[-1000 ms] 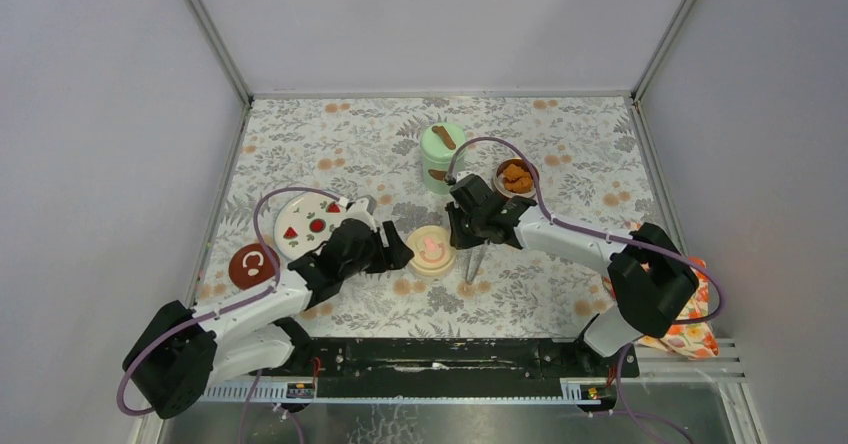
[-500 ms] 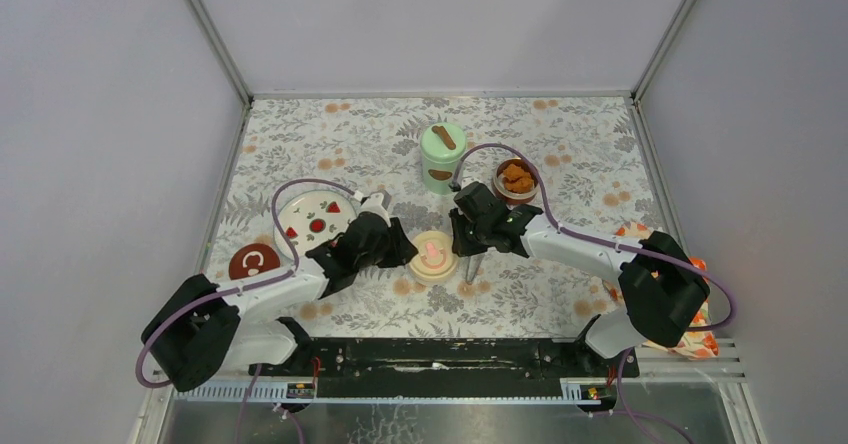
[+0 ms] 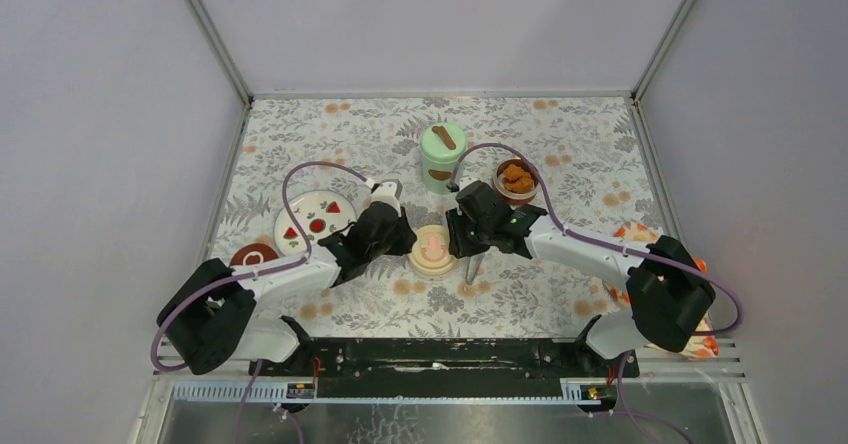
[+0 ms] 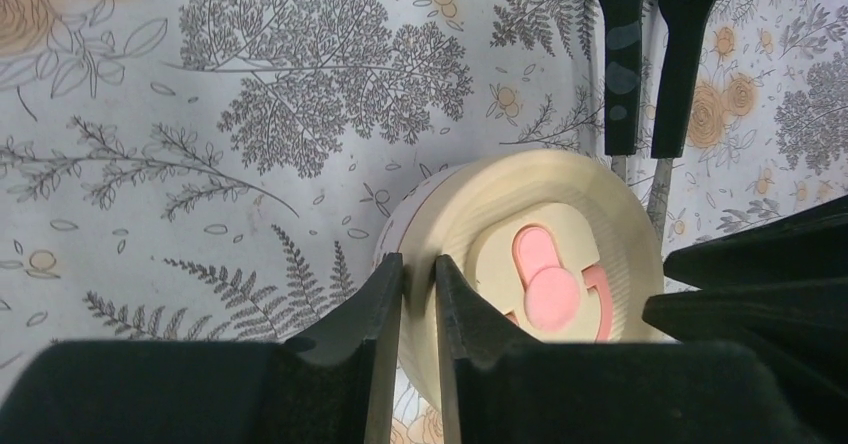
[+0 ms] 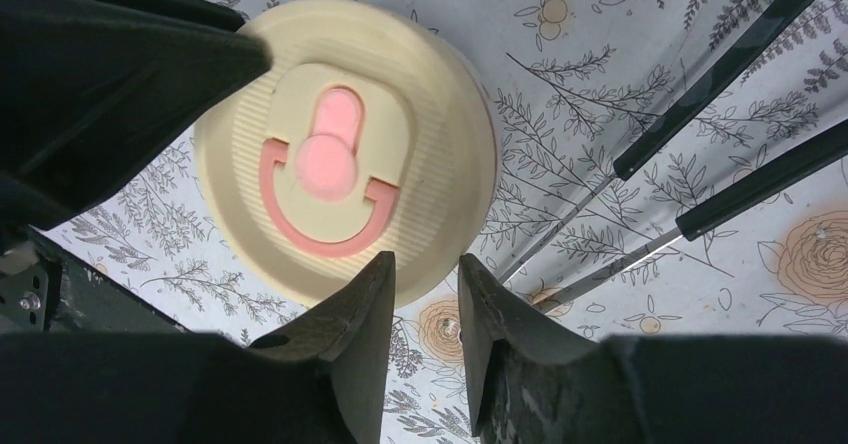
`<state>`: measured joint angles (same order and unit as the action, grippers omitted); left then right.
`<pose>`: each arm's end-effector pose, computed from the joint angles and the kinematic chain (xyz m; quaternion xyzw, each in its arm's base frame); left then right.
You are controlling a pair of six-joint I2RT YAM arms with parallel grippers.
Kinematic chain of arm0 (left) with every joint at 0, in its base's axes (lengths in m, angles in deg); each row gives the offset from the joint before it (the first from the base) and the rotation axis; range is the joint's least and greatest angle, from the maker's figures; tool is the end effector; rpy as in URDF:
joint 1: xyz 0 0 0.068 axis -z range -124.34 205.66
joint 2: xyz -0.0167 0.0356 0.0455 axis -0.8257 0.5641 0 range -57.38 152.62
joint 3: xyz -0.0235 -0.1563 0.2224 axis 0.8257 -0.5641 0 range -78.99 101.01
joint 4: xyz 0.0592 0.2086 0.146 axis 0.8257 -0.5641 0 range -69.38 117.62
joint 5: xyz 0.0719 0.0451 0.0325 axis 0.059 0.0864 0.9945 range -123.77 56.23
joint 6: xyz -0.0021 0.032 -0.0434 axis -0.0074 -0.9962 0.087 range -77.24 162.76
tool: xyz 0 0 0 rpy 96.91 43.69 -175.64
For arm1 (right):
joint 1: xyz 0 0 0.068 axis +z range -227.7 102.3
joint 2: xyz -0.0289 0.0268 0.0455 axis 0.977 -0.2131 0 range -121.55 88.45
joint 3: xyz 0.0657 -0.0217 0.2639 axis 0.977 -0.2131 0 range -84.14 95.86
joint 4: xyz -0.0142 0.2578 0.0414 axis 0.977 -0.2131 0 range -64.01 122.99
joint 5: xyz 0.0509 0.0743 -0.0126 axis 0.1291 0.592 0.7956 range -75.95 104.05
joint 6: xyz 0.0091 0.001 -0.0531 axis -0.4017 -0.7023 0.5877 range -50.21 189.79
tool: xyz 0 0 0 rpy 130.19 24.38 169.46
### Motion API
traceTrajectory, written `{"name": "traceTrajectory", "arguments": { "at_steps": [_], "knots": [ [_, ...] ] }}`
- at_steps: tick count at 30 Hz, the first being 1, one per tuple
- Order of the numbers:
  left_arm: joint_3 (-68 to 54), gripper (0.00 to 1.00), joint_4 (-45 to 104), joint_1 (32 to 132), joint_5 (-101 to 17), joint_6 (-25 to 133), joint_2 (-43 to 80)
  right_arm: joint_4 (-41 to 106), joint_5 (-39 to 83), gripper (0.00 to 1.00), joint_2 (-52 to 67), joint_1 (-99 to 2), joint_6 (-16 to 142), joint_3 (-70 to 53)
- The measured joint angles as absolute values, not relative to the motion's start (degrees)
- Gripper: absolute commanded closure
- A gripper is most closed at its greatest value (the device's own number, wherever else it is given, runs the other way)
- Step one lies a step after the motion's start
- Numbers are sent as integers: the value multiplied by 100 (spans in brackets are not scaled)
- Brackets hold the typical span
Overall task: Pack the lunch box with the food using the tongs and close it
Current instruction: Screw the box lid onto the packing box.
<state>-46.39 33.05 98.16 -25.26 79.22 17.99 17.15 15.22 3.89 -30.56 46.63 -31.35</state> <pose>0.1957 -0.1723 0.1804 0.0142 0.8943 -0.2299 0.3837 0.2095 0.2268 0.2174 -0.1972 0.9112 0.2159 0.2902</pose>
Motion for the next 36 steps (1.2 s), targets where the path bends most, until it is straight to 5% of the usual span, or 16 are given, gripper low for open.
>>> {"name": "traceTrajectory", "arguments": {
  "at_steps": [6,17,36],
  "knots": [
    [-4595,63,3471,9836,-2477,7450,1902,1731,1491,54,538,-3056,4969,-3128],
    [-5059,2,3842,9836,-2611,6836,807,1877,1734,45,483,-3452,5592,-2969],
    [-7019,2,5801,9829,-3393,6958,-441,2174,2420,57,-566,-3736,6145,-2302]
  ]
}}
